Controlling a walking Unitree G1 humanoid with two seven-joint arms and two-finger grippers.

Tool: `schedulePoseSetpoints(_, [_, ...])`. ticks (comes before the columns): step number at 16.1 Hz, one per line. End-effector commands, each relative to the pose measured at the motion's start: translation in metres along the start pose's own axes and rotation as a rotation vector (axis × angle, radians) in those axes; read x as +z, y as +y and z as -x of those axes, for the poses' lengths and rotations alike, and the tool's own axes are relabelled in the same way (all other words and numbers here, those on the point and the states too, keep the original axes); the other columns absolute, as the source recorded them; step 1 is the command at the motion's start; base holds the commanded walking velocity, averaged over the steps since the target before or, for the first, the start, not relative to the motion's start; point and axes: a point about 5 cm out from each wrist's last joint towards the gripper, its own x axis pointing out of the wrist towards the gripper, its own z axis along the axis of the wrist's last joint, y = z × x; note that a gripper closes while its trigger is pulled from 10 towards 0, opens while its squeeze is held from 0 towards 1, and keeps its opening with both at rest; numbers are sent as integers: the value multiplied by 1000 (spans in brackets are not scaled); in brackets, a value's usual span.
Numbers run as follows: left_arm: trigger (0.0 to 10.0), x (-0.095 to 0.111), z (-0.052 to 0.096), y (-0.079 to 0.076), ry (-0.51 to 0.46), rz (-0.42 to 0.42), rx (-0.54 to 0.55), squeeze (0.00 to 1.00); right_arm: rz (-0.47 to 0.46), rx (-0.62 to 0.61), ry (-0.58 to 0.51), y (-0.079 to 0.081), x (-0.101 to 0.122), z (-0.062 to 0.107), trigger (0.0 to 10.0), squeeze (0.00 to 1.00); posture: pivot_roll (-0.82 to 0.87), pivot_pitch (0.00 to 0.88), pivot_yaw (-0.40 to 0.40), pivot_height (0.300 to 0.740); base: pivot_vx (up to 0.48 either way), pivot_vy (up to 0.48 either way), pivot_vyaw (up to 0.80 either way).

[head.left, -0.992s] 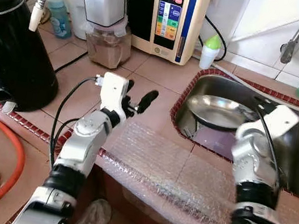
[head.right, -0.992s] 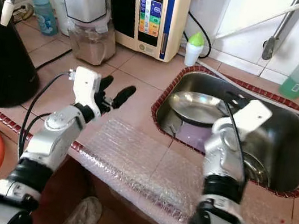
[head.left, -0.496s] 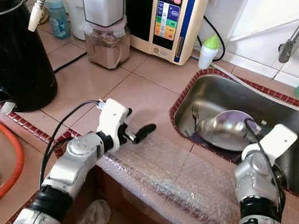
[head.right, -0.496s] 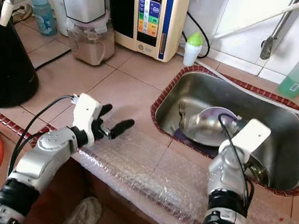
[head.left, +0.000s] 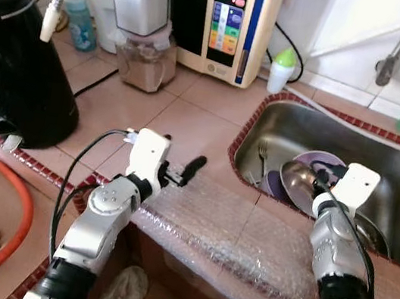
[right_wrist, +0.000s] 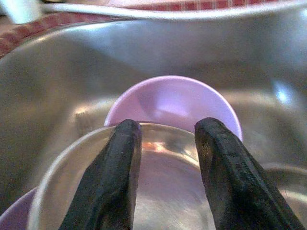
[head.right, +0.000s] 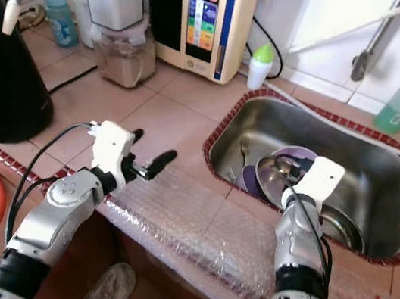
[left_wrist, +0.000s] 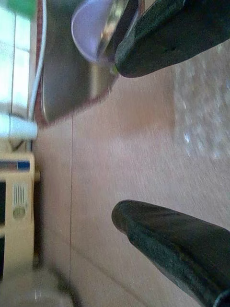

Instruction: Kitchen organization

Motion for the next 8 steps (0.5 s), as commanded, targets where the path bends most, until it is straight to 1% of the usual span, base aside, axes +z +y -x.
schedulePoseSetpoints(1, [10000,-5,9,11,18,-40,138,1000,66,74,1,4,-13,11,10000,1000,-57,0,36,740,0,0,0])
schedulePoseSetpoints(2, [10000,-11,14,13,35,-60,180,1000,126,116,-31,7,-15,18,10000,1000,-56,0,36,740,0,0,0])
schedulePoseSetpoints(3, [10000,-14,18,13,47,-75,194,1000,145,148,-66,10,-15,24,10000,1000,-56,0,38,740,0,0,0])
schedulePoseSetpoints(4, [10000,-16,22,14,42,-71,204,733,155,185,-115,17,-13,32,10000,1000,-56,0,42,740,0,0,0])
schedulePoseSetpoints(5, [10000,-19,28,17,45,-61,233,0,168,210,-161,24,-12,42,10000,1000,-64,0,54,740,0,0,0])
schedulePoseSetpoints(6, [10000,-19,29,18,43,-62,245,0,177,212,-168,25,-12,44,10000,1000,-64,0,54,740,0,0,0])
schedulePoseSetpoints(8, [10000,-17,31,21,29,-54,250,0,175,208,-205,27,-8,54,10000,1000,-81,0,64,740,0,0,0])
